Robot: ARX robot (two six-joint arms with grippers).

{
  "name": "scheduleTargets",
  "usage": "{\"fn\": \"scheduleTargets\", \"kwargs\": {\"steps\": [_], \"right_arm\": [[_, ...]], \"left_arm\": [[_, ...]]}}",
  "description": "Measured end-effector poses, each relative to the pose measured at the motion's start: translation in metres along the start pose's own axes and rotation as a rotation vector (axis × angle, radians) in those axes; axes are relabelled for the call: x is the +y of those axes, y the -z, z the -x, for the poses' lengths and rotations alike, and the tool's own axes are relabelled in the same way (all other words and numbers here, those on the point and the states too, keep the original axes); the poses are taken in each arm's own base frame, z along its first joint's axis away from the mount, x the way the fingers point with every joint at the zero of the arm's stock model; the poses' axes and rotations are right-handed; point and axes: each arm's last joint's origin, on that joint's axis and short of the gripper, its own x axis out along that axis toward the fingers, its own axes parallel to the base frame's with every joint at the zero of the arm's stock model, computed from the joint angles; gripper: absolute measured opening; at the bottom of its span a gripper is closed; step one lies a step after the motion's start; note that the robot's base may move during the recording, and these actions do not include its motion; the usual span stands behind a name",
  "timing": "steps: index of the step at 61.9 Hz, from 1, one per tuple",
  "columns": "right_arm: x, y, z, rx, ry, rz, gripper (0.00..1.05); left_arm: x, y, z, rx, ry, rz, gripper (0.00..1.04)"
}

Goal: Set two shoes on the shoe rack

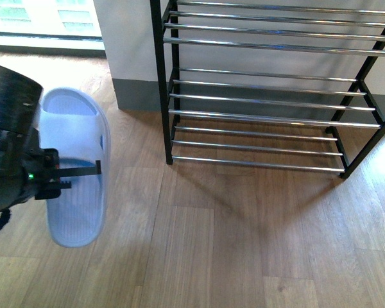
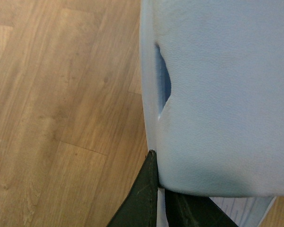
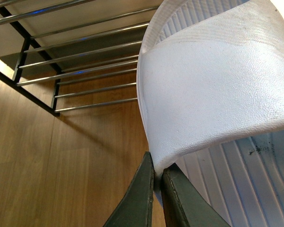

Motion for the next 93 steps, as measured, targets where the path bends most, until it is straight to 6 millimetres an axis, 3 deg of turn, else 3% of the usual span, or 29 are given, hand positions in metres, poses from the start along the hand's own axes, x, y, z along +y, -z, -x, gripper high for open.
{"fn": "scheduleTargets", "kwargs": {"steps": [10, 20, 29, 37, 93], "right_arm": [[0.000, 0.000, 0.000, 0.000, 0.000, 0.000, 0.02], [0.000, 0.000, 0.000, 0.000, 0.000, 0.000, 0.02], [0.000, 0.000, 0.000, 0.000, 0.000, 0.000, 0.02], [0.000, 0.000, 0.000, 0.000, 0.000, 0.000, 0.02], [0.000, 0.000, 0.000, -0.001, 0.004, 0.000, 0.02]], "left_arm": [[0.027, -0.005, 0.079, -0.121, -0.006, 0.012, 0.02], [0.048, -0.010, 0.133, -0.219, -0.023, 0.026, 0.02], [0.061, -0.010, 0.167, -0.302, -0.040, 0.016, 0.02], [0.064, -0.012, 0.176, -0.342, -0.035, 0.020, 0.02], [0.063, -0.010, 0.176, -0.337, -0.031, 0.005, 0.02]]}}
